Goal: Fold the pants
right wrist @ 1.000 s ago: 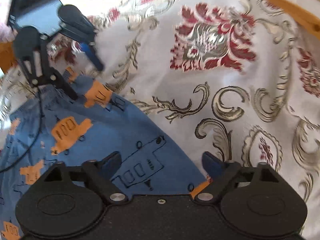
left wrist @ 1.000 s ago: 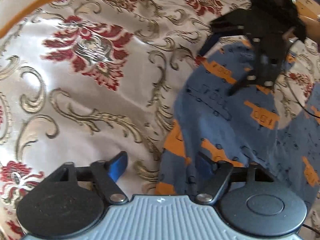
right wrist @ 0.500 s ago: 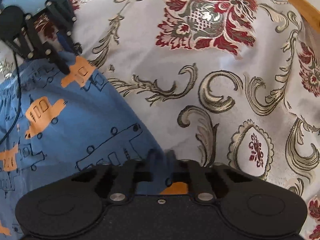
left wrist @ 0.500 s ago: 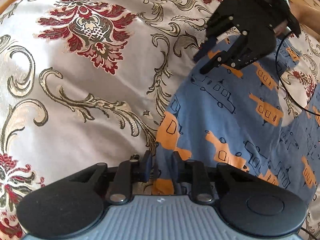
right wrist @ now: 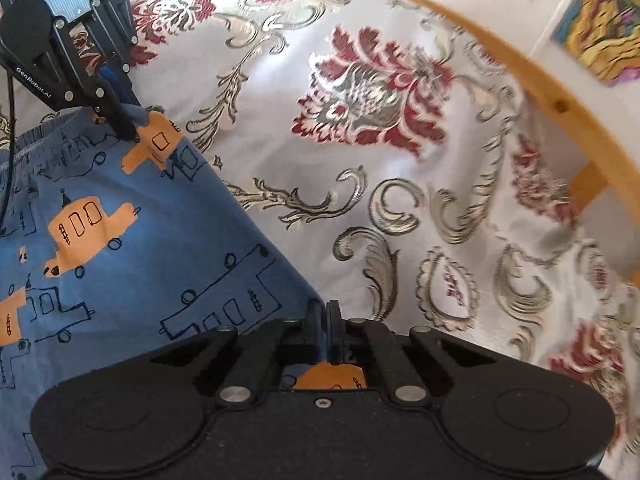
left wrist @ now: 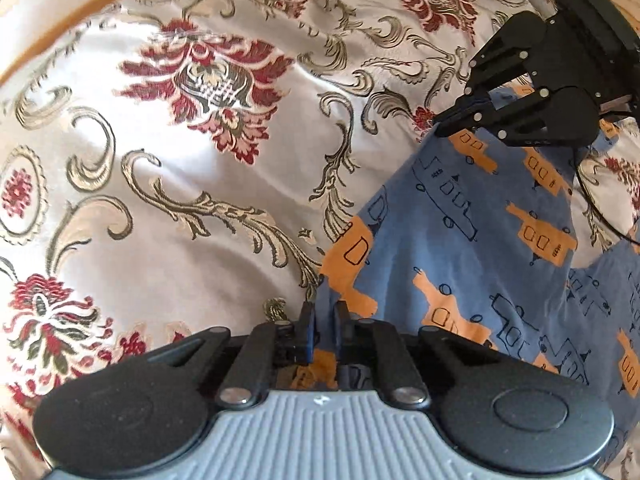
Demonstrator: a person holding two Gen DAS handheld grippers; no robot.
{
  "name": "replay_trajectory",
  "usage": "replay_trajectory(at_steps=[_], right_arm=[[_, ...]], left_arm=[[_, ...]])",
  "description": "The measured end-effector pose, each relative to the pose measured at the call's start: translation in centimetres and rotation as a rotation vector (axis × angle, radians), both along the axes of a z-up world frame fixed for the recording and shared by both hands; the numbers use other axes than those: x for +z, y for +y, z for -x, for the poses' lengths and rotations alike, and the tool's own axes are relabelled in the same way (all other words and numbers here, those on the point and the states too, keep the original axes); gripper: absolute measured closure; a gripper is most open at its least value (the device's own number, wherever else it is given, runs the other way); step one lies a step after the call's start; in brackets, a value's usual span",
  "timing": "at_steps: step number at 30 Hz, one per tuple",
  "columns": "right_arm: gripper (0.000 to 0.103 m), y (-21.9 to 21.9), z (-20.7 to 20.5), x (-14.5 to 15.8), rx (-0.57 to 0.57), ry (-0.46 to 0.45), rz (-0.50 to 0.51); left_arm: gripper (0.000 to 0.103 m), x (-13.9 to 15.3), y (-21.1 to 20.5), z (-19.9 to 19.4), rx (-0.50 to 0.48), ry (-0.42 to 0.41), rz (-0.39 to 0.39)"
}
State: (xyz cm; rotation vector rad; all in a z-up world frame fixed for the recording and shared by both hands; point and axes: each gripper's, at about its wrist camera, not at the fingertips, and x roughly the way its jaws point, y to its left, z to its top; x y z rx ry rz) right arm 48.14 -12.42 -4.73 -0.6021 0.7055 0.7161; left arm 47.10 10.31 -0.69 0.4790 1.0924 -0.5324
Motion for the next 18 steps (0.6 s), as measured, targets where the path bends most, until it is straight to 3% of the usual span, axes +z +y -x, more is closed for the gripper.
replay_trajectory(at_steps=[5, 11, 14, 17, 18], right_arm=[[0.103, -0.6, 3.6, 1.5, -0.046, -0.075, -0.011], [0.103, -0.8, 7.3, 2.2, -0.054, -0.137, -0.001], [0.103, -0.8, 8.4, 2.4, -0.051, -0.143, 0.008], [0.103, -0.6, 9.3, 2.6, -0.030, -0.153, 0.020], [0.103, -0.6, 9.5, 2.6, -0.023, -0.154, 0.022]], left_arm=[[0.093, 0.6, -0.2, 1.9, 0.007, -0.056, -0.008], [0.098, 1.7, 0.8, 3.6, 0.073, -0.089, 0.060], [0.098, 1.5, 0.1, 3.8, 0.061, -0.114, 0.033], [0.091, 1.8, -0.5, 3.7, 0.045, -0.152, 0.034], [0.083, 1.9, -0.6, 3.6, 0.034, -0.159, 0.037]])
